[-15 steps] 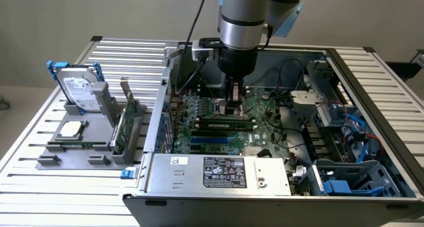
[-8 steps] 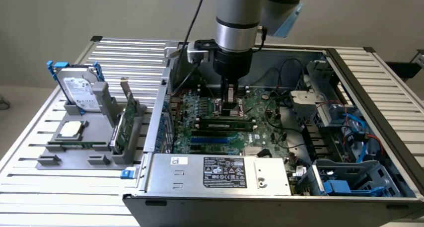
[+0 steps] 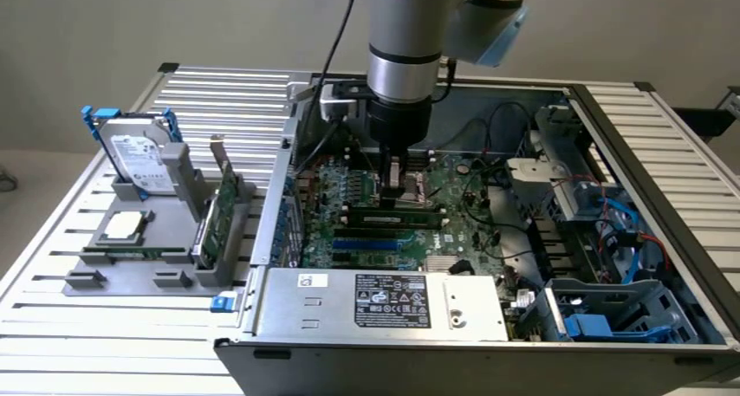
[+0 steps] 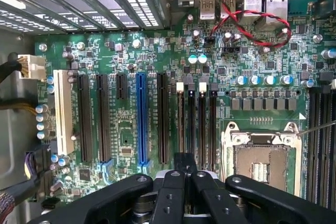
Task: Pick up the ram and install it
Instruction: 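Press down the ram until it locks into place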
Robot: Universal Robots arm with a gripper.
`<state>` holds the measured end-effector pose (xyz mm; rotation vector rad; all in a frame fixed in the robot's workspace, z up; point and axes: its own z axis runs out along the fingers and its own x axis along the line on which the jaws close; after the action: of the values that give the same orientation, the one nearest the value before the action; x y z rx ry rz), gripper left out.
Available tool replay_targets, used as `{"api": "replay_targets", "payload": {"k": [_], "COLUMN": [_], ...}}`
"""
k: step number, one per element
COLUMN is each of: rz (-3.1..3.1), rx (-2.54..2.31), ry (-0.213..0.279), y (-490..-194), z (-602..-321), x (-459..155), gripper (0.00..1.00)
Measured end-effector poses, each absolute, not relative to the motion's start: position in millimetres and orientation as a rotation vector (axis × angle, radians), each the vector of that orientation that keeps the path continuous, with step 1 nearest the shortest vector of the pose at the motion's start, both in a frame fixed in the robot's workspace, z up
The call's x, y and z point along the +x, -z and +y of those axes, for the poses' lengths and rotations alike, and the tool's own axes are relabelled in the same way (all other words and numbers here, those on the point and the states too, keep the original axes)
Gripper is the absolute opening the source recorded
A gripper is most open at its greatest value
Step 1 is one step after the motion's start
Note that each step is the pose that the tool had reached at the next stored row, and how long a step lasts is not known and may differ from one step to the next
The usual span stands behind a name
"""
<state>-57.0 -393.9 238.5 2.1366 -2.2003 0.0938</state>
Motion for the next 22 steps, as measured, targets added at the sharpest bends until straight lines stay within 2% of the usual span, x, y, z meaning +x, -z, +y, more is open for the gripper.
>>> {"api": "replay_targets", "payload": {"k": [5,16,22], "rz": [-2.2,-2.193,-2.191], "rx": [2.136,2.133,2.131], "ry": [-0.09,-0.037,-0.033], "y": [-232.3,-232.4,-232.4], "z": [-394.1,-397.2,-398.0], "x": [-57.1,-52.6,-48.9], "gripper": [0.11,0.11,0.11]}}
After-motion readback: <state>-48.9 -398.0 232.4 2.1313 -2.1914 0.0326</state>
